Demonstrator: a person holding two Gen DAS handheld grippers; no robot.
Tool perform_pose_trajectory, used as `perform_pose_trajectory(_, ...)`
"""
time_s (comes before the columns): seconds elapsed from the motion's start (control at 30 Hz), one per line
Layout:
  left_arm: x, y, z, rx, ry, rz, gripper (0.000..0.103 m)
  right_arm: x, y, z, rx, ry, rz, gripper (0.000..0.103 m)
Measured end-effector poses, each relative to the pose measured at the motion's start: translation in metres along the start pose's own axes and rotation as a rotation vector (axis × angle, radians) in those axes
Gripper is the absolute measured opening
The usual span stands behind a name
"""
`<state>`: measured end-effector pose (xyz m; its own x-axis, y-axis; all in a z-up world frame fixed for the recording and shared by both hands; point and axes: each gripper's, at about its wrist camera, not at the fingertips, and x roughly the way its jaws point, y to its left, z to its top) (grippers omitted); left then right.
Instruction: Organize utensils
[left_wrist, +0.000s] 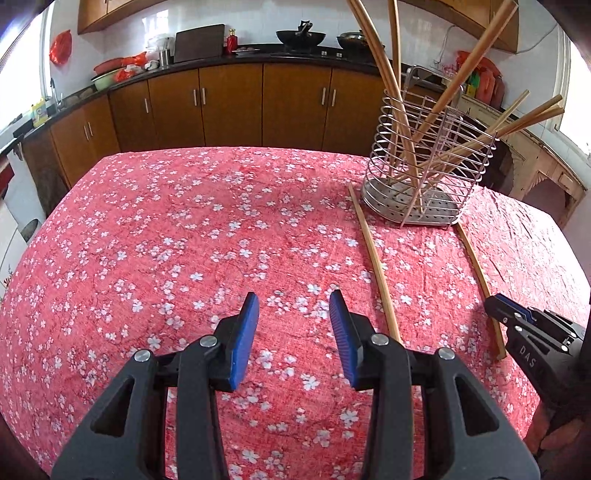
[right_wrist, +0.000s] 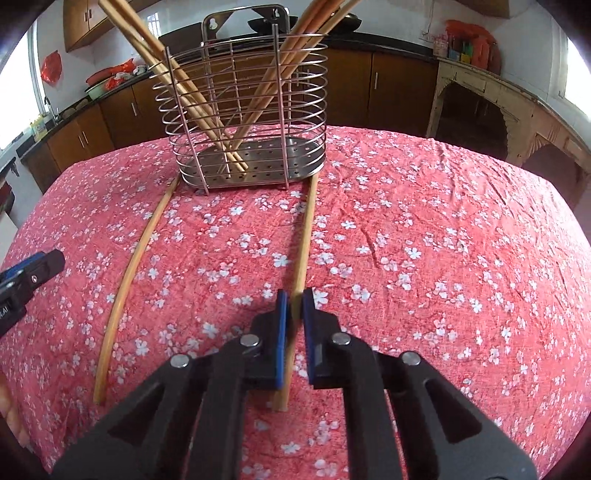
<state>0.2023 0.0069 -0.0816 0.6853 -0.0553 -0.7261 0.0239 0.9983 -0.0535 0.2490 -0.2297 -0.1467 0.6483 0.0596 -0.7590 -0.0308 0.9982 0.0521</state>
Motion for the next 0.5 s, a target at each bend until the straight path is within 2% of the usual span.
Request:
perform_pose_trajectory(0.17,0.000,-0.011,-0.001,0.021,0.005,-0.029,0.041,0.001,-0.020,0.001,0.041,-0.003,-0.016,0.008)
perform_pose_trajectory(0.37,0.002,-0.031,-0.004,0.058,0.015,-0.068,0.041,0.001,-0.079,0.007,0.184,-0.004,-0.126,0.008)
perform_pose_trajectory(0.5,0.006,-0.044,-0.007,0.082,0.020,-0.068,0.045,0.000,-0.109,0.007,0.223,-0.003,-0.140,0.008)
